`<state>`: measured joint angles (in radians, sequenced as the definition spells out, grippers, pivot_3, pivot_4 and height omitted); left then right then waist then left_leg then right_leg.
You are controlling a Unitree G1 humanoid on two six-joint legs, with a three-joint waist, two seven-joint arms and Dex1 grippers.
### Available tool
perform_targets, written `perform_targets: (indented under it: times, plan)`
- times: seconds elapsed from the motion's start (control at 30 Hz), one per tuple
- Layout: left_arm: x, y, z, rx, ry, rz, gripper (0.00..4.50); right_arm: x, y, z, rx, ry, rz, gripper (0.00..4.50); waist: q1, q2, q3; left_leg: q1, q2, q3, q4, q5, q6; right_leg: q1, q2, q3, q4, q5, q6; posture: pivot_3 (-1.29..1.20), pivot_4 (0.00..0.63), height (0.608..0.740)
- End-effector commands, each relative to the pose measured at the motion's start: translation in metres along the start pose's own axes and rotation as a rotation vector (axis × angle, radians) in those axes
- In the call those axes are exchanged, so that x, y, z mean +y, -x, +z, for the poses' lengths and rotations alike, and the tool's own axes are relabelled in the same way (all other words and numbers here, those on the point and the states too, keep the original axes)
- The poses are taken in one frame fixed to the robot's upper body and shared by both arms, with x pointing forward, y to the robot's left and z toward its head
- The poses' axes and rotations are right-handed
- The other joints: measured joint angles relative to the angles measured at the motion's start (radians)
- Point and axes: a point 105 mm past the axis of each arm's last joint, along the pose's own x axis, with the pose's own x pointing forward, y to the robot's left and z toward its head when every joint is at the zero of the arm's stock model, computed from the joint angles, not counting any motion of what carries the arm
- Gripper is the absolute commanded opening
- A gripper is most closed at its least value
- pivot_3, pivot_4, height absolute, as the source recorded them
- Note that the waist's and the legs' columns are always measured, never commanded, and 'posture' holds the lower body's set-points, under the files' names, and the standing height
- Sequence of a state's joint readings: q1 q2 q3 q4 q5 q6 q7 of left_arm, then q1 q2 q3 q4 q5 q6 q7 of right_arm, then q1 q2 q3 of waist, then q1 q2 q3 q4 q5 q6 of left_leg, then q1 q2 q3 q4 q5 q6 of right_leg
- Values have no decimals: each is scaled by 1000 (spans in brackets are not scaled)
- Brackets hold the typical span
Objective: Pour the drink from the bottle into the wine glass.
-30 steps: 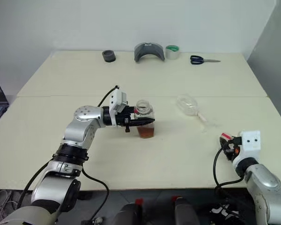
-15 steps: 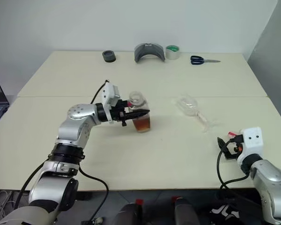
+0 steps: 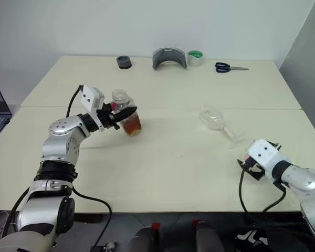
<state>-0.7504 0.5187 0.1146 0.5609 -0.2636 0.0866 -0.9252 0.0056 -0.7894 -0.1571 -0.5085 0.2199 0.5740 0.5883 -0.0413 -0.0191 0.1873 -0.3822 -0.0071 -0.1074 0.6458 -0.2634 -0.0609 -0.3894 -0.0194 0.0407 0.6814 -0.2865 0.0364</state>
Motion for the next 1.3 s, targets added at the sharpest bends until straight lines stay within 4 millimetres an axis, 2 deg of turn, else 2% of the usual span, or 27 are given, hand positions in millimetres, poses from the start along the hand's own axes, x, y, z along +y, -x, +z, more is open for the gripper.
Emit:
perform_targets:
  times: [0.03, 0.17, 0.27, 0.47, 0.63, 0.8, 1.03, 1.1, 1.3]
  plan:
    - [13, 8, 16, -45, -35, 44, 1726, 13, 5, 57, -243, -113, 110, 4500, -2, 0, 0, 0, 0, 0, 0, 0, 0, 0, 0, 0, 0, 0, 0, 0, 150, 740]
    - [22, 11, 14, -36, -21, 80, 1726, 28, -4, 89, -355, -172, 196, 4500, 2, 0, 0, 0, 0, -1, 0, 0, 0, 0, 0, -1, 0, 0, 0, 0, 150, 740]
    - [37, 16, 15, -39, -9, 150, 1726, 56, -24, 119, -445, -165, 318, 4500, -1, 0, 0, 0, 0, -1, 0, 0, 0, 0, 0, -1, 0, 0, 0, 0, 150, 740]
    - [55, 24, 17, -65, 15, 255, 1725, 89, -58, 146, -490, -162, 407, 4500, -4, 0, 0, -1, -1, -1, 0, 0, 0, -1, -1, -1, 0, 0, 0, 0, 150, 740]
    - [68, 34, 14, -74, 28, 349, 1725, 105, -75, 159, -512, -131, 451, 4500, -5, 0, 0, -2, 0, -2, 0, 0, 0, -3, -1, -2, 1, 0, 0, 0, 150, 740]
    - [78, 43, 3, -64, 54, 440, 1725, 113, -88, 169, -533, -125, 455, 4500, -6, 0, 0, -2, 0, -2, 0, 0, 0, -3, -1, -2, 1, 0, -1, 0, 150, 740]
    - [78, 44, -9, -63, 104, 492, 1725, 117, -92, 175, -552, -138, 455, 4500, -6, -1, 0, -2, 0, -2, 0, 0, 0, -5, -1, -2, 2, 1, -1, 0, 150, 740]
    - [81, 47, -13, -57, 112, 522, 2467, 117, -93, 177, -557, -142, 454, 4500, -7, -1, 0, -2, 0, -2, 0, 0, 0, -5, -1, -1, 2, 1, -1, 0, 150, 740]
    - [82, 50, -18, -49, 118, 537, 4328, 118, -92, 178, -561, -147, 454, 4500, -12, -1, 0, -2, 0, -1, 0, 0, 0, -5, -1, -1, 3, 1, -1, 0, 150, 740]
